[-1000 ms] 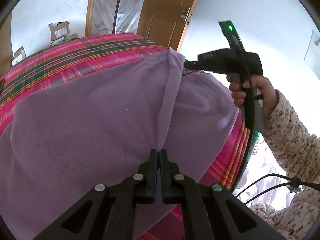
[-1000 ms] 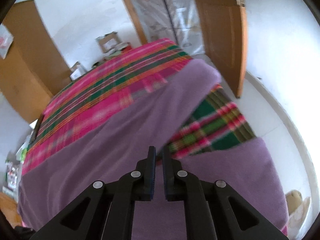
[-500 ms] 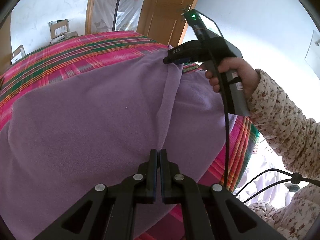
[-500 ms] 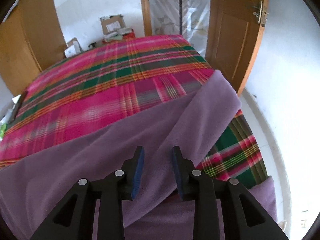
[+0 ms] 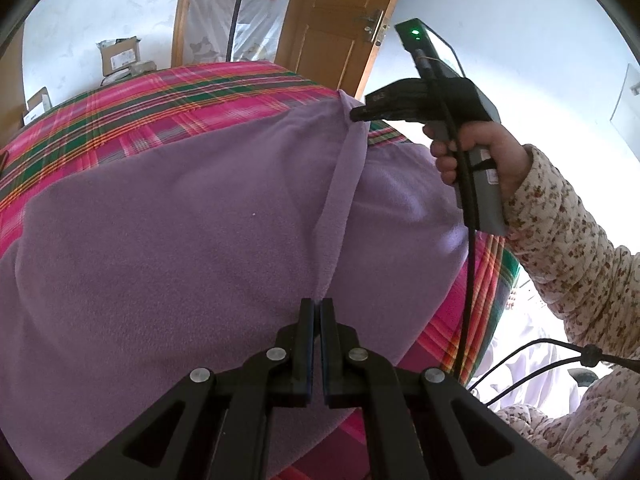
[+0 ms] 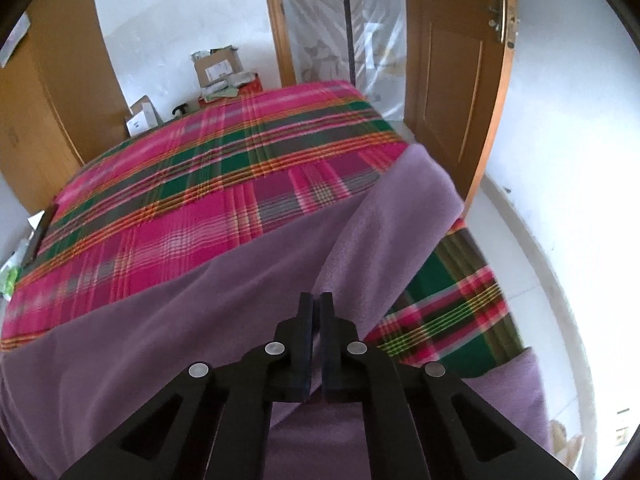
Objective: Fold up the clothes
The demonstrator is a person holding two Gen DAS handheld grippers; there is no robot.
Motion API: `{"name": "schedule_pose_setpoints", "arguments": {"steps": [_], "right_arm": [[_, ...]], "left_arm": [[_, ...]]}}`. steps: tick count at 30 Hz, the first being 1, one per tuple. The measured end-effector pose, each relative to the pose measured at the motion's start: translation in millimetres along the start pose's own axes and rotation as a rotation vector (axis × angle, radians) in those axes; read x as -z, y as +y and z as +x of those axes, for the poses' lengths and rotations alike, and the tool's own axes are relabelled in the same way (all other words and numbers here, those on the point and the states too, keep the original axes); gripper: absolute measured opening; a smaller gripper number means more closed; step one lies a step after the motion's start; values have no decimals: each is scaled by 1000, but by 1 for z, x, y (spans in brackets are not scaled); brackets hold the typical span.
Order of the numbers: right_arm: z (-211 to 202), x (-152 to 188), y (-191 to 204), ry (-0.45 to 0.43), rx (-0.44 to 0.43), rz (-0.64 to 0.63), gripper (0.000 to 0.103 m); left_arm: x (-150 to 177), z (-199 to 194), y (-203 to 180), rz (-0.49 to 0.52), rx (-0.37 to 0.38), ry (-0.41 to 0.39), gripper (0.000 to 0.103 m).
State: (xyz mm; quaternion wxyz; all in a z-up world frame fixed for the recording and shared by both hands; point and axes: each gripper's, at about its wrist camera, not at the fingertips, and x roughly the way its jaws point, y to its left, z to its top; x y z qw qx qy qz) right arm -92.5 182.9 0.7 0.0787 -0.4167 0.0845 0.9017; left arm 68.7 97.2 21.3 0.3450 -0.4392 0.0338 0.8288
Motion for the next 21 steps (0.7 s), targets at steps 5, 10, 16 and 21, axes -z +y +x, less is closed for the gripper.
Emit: {"name": "schedule_pose_setpoints", "arguments": {"steps": [5, 10, 16, 21], "right_arm": [[-20, 4, -10, -41, -2, 29, 3], [-33, 14, -29, -51, -13, 82, 3], [-31, 35, -54, -12, -27, 144, 3], [-27, 44, -62, 11, -45, 170, 6]], "left_arm": [[-1, -2, 2, -11, 0, -9, 3], [1, -3, 2, -12, -9, -7, 3], [2, 2, -2, -6, -47, 12, 3], [0, 7, -5, 5, -79, 22, 3]]}}
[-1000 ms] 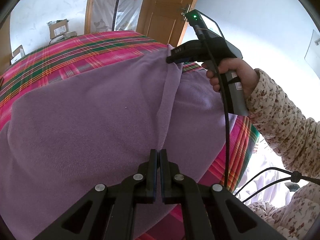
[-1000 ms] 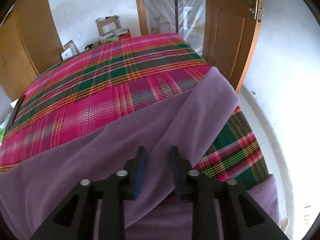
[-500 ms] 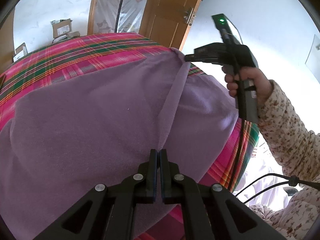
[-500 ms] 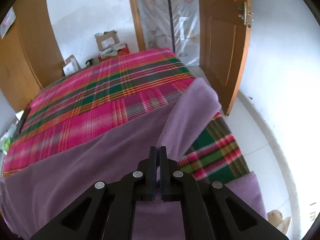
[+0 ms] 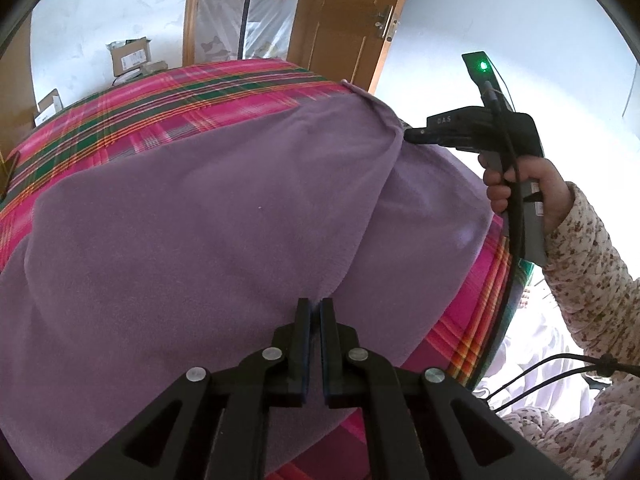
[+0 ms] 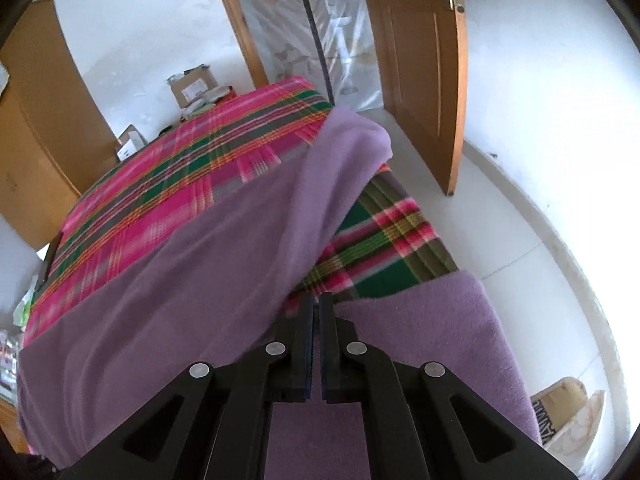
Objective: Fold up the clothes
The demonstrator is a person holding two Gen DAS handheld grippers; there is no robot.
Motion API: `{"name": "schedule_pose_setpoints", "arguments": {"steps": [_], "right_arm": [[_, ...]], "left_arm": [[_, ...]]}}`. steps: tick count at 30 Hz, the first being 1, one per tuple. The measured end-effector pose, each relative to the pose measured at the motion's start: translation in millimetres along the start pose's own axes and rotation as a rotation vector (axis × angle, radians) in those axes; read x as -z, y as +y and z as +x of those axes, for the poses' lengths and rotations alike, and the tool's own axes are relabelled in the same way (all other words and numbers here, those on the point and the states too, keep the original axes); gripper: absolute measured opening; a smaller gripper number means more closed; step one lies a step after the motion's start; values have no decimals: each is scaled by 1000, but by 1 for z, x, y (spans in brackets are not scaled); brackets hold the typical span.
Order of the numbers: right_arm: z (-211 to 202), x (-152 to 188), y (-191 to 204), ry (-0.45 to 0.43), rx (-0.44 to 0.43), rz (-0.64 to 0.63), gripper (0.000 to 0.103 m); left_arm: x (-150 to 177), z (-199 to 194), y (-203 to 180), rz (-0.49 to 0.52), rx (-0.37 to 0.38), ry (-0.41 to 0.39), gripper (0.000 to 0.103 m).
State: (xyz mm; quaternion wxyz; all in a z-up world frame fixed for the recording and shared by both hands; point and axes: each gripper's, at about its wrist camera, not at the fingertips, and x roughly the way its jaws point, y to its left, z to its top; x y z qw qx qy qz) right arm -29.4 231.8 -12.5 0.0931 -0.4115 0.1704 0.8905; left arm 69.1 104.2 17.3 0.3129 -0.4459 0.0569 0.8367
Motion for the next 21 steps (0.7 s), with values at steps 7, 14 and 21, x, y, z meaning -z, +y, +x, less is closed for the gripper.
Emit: {"name": "schedule_pose_setpoints", "arguments": {"steps": [7, 14, 21], "right_arm": [[-3, -6, -5, -12, -109, 62, 19], [-8, -6, 11, 0, -178, 37, 33], [9, -8, 18, 55, -105, 54, 40]], "left_arm": [[-1, 1, -9, 34, -27, -3, 18], [-3, 1, -14, 43, -48, -1, 22], [-2, 6, -19, 63, -93, 16, 24]]}}
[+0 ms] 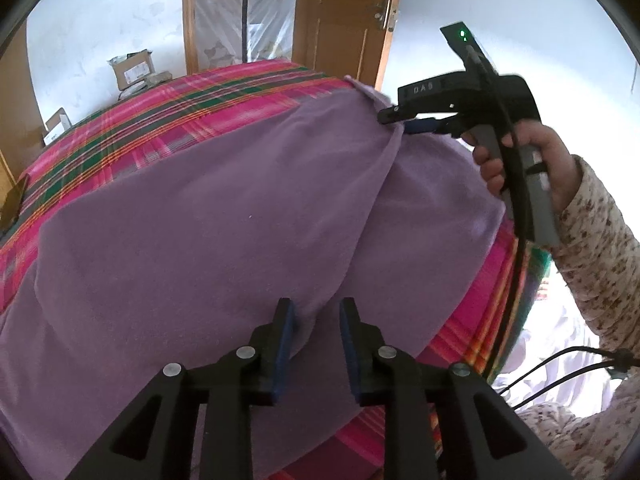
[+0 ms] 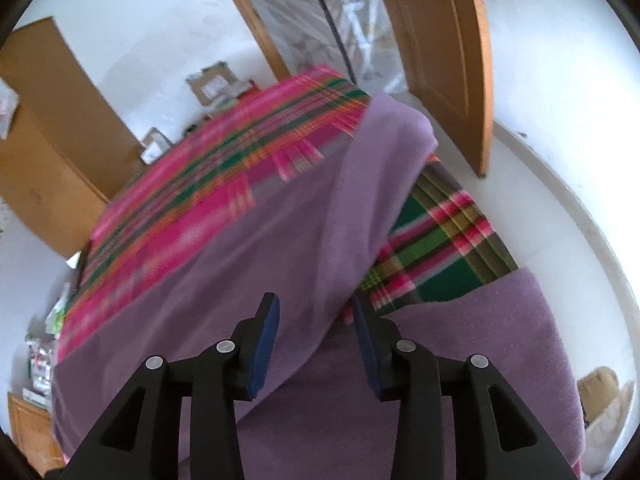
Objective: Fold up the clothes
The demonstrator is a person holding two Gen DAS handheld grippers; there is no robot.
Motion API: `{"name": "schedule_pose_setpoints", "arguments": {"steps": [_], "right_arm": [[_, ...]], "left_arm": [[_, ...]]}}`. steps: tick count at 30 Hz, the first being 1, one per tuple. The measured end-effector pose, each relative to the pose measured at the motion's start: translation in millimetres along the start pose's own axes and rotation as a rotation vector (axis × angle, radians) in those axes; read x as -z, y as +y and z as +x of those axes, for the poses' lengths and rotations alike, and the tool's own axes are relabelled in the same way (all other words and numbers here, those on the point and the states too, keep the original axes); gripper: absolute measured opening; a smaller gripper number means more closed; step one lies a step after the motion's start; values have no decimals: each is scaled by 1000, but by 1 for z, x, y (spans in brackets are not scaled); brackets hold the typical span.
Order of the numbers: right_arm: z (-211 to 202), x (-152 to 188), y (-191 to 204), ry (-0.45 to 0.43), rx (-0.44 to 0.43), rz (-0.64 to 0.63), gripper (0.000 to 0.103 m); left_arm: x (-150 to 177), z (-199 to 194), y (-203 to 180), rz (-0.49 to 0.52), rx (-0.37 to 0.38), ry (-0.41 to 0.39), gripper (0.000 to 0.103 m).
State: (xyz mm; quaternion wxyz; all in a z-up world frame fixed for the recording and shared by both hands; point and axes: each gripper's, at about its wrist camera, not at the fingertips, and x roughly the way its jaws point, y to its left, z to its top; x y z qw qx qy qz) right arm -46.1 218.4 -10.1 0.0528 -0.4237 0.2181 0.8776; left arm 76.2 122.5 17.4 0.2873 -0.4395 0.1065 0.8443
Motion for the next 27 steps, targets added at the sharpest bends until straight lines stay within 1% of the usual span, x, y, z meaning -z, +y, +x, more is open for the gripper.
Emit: {"name": "schedule_pose_setpoints", "arguments": {"steps": [6, 7, 8, 9, 10, 11, 13, 14, 15, 17, 19, 23, 27], "right_arm": [[8, -5, -1, -15, 19, 10, 39], [8, -5, -1, -20, 20, 15, 35], [9, -6, -2, -23, 22, 20, 29], [10, -7, -3, -23, 25, 24, 25], [12, -8, -3, -21, 29, 25, 17], [13, -9, -3, -18, 32, 25, 13], [13, -9, -3, -24, 28, 23, 11], [13, -8, -3, -30, 24, 22, 9], [12, -8, -3, -36, 19, 21, 9], [10, -8, -4, -50, 12, 16, 6], [3, -9, 1, -88, 14, -13, 5], [-12, -11, 11, -156, 19, -56, 5], [-25, -12, 17, -199, 5, -66, 5]], "left_arm": [[2, 5, -3, 25, -28, 15, 25], [2, 5, -3, 27, -30, 16, 25], [2, 5, -3, 30, -33, 16, 25], [3, 5, -4, 34, -35, 16, 25], [3, 5, -4, 37, -37, 16, 25], [3, 5, -4, 38, -38, 14, 25], [3, 5, -2, 31, -39, 10, 23], [2, 5, 0, 21, -40, 8, 18], [2, 5, 3, 10, -41, 6, 11], [0, 2, 9, -19, -35, -7, 4], [-1, -2, 13, -38, -29, -28, 3], [-4, -15, 15, -52, -43, -81, 3], [-8, -27, 20, -69, -62, -124, 3]]}}
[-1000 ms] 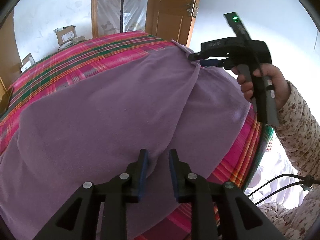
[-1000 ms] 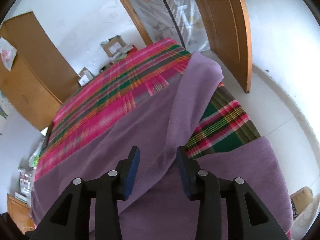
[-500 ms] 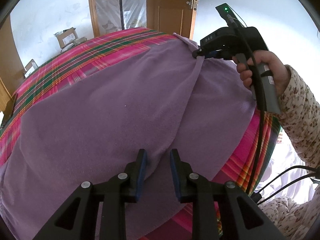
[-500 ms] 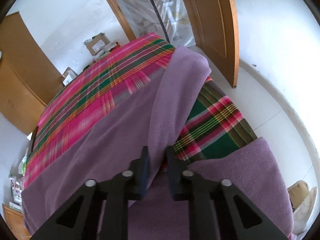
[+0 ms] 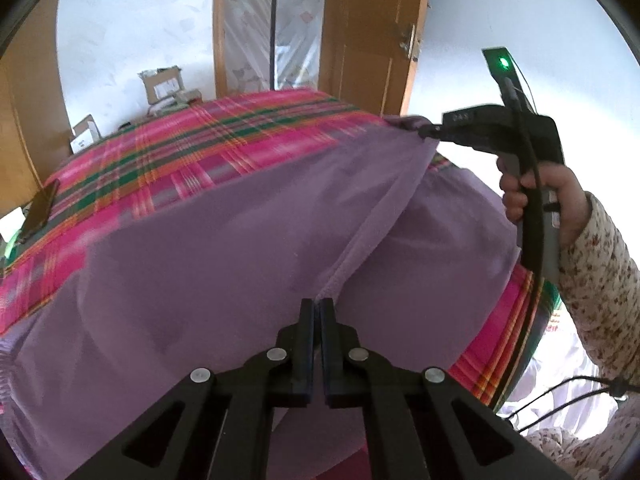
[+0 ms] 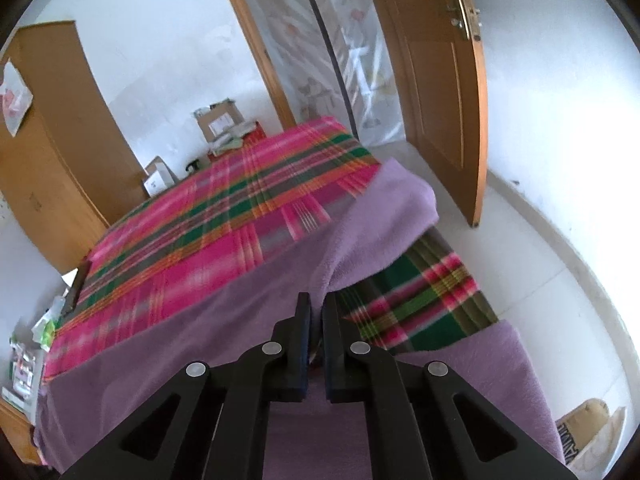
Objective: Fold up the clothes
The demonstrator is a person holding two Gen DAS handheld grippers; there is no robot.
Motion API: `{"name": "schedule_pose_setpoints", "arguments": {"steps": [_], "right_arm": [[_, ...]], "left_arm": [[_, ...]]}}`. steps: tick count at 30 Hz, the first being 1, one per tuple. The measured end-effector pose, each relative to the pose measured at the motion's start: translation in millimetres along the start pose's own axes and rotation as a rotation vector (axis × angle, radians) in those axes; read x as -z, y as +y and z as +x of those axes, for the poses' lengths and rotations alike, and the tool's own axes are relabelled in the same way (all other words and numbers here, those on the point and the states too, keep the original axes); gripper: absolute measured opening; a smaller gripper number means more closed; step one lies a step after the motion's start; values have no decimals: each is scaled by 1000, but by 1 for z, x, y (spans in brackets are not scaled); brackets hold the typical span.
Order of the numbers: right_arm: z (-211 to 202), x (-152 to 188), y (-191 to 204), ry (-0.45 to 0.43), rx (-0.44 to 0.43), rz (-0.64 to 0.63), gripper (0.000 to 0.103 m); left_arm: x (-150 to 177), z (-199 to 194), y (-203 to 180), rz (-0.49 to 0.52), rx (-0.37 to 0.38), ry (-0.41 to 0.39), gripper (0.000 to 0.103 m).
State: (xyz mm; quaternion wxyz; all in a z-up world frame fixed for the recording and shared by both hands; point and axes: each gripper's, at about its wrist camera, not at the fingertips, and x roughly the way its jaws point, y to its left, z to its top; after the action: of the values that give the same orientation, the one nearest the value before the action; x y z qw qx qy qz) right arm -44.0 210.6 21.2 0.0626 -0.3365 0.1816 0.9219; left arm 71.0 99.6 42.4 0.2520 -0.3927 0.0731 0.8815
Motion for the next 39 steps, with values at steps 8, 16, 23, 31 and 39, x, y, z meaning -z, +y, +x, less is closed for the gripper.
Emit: {"name": "schedule_pose_setpoints", "arguments": {"steps": [8, 16, 23, 31, 39], "right_arm": [[-31, -10, 16, -122, 19, -63, 5], [-57, -15, 17, -191, 30, -81, 5], [-79, -14, 14, -242, 26, -78, 5], [-111, -10, 12, -308, 41, -96, 5], [-127, 20, -3, -303, 85, -98, 5]], "left_arm": [[-15, -21, 6, -18, -14, -85, 3], [-20, -36, -1, 0, -22, -139, 3], [-22, -53, -12, 30, -36, -189, 3], [-15, -61, -24, 62, -19, -185, 3], [6, -53, -35, 96, 19, -117, 3]]}}
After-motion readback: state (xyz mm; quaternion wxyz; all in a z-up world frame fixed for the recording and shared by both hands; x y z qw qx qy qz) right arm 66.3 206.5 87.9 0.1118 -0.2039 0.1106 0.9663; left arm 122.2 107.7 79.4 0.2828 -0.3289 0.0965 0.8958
